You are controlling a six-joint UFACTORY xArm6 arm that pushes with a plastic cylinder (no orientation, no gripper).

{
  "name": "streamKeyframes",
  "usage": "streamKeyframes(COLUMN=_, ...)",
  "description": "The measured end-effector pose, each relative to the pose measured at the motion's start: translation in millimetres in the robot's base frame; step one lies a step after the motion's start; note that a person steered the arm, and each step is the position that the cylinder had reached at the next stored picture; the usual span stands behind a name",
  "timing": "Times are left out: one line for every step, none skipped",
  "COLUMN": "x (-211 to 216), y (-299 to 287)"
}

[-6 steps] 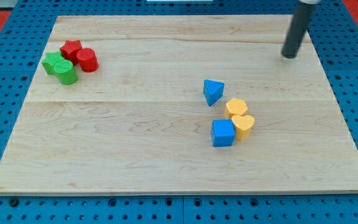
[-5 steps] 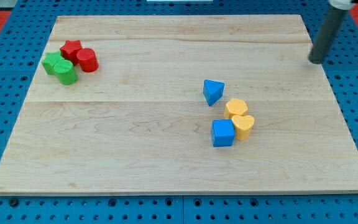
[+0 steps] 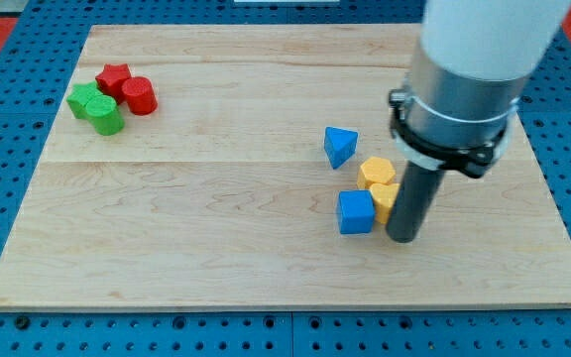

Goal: Move the yellow heart and yellow hexagon up a bit

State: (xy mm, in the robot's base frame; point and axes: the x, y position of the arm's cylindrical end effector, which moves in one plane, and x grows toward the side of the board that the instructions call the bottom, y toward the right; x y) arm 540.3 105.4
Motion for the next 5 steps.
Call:
streamKeyframes(x=-23.2, y=-2.6)
streamKeyframes(x=-45.0, y=-5.1)
streamKeyframes(x=-64.4, y=-5.6)
streamKeyframes(x=-86.2, y=-6.3)
streamKeyframes(x=-109.1, y=-6.4)
